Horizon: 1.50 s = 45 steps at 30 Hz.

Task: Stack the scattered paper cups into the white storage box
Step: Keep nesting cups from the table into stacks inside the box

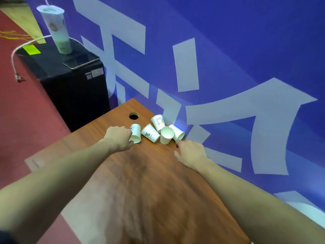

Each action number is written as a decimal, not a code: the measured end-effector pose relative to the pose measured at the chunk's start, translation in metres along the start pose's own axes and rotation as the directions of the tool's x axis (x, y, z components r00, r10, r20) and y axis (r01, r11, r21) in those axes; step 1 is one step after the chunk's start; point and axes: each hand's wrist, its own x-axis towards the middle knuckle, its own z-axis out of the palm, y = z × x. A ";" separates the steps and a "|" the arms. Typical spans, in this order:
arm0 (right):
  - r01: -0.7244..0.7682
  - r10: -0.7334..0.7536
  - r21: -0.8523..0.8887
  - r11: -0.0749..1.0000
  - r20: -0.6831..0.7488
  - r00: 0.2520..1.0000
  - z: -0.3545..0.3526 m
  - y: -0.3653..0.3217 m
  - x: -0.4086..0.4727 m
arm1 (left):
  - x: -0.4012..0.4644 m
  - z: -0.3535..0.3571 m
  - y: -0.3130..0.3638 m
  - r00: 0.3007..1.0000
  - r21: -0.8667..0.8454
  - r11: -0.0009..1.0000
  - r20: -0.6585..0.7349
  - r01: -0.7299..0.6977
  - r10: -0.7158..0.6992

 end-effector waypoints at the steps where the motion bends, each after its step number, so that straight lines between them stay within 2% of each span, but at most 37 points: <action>1: -0.005 0.004 0.011 1.000 0.019 1.000 0.007 0.002 0.008 | 0.007 0.008 0.002 1.000 -0.001 1.000 0.017 0.001 -0.001; 7: -0.040 0.033 0.080 0.996 0.081 0.996 0.047 0.013 0.062 | 0.050 0.047 0.005 0.996 0.001 1.000 0.086 0.032 -0.031; 13: -0.079 0.074 0.130 0.988 0.043 0.996 0.080 0.018 0.105 | 0.083 0.070 0.000 0.995 0.143 0.990 0.103 -0.017 0.002; 19: -0.114 0.088 0.157 0.981 0.159 0.983 0.108 0.021 0.127 | 0.103 0.090 0.001 0.990 0.174 0.984 0.141 -0.045 0.020; 23: -0.131 0.116 0.142 0.981 0.114 0.987 0.114 0.023 0.128 | 0.103 0.092 0.006 0.985 0.184 0.983 0.175 -0.020 -0.012; 30: -0.114 0.112 0.078 0.990 0.035 0.993 0.100 0.026 0.103 | 0.088 0.077 0.003 0.992 0.183 0.983 0.121 0.016 -0.038; 37: -0.165 0.165 0.071 0.984 0.011 0.986 0.065 0.031 0.045 | 0.066 0.040 0.011 0.995 -0.005 0.997 0.062 0.080 -0.079; 45: -0.277 0.288 0.157 0.948 -0.050 0.956 0.025 0.041 -0.045 | 0.021 -0.028 0.053 0.999 -0.105 0.994 0.024 -0.042 0.044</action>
